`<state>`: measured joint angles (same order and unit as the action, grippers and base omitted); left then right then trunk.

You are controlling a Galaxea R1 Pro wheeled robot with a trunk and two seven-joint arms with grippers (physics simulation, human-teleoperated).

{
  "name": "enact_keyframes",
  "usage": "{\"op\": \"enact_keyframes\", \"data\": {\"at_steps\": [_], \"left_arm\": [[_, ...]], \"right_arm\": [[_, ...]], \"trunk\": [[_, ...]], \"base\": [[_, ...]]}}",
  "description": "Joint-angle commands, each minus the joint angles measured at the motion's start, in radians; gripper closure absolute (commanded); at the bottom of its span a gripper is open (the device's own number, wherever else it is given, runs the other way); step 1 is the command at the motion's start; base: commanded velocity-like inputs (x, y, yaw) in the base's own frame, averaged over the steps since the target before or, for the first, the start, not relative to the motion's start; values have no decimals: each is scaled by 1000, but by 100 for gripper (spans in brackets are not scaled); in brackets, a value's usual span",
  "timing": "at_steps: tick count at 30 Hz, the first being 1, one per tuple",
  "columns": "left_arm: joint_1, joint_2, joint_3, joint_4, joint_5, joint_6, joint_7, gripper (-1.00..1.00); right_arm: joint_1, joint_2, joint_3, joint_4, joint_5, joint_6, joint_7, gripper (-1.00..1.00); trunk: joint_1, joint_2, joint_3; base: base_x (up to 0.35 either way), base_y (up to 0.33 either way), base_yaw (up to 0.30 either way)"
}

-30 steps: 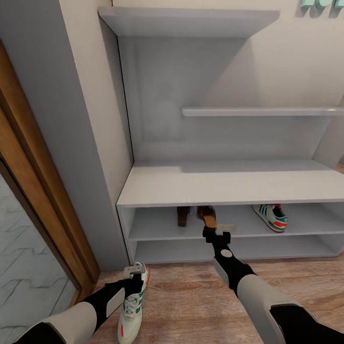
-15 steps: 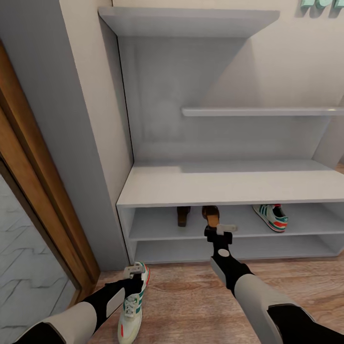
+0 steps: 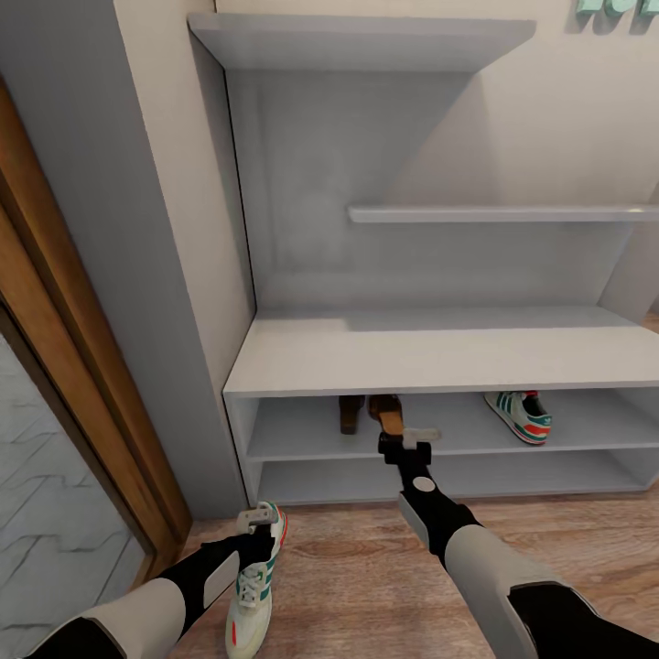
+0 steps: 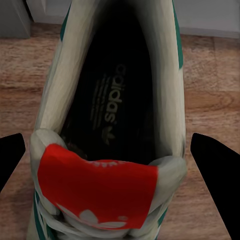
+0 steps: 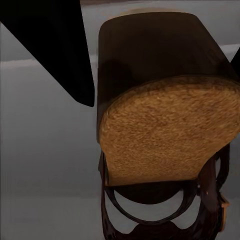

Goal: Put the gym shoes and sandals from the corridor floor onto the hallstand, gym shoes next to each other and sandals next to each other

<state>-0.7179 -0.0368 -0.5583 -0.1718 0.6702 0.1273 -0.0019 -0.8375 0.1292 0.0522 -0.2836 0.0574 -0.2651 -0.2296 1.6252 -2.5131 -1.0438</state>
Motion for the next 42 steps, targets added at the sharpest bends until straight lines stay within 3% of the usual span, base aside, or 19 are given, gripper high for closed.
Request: {"op": "enact_keyframes", "data": {"at_steps": [1, 39, 42], "left_arm": [[0, 0, 0, 0, -1, 0, 0, 100], [0, 0, -1, 0, -1, 1, 0, 100], [0, 0, -19, 0, -1, 3, 0, 100]], "right_arm": [[0, 0, 0, 0, -2, -1, 10, 100], [1, -2, 0, 9, -2, 1, 26, 100], [1, -2, 0, 10, -2, 0, 26, 100]], "trunk": [[0, 0, 0], [0, 0, 0], [0, 0, 0]], "base": [[0, 0, 0], [25, 8, 0], [0, 0, 0]]}}
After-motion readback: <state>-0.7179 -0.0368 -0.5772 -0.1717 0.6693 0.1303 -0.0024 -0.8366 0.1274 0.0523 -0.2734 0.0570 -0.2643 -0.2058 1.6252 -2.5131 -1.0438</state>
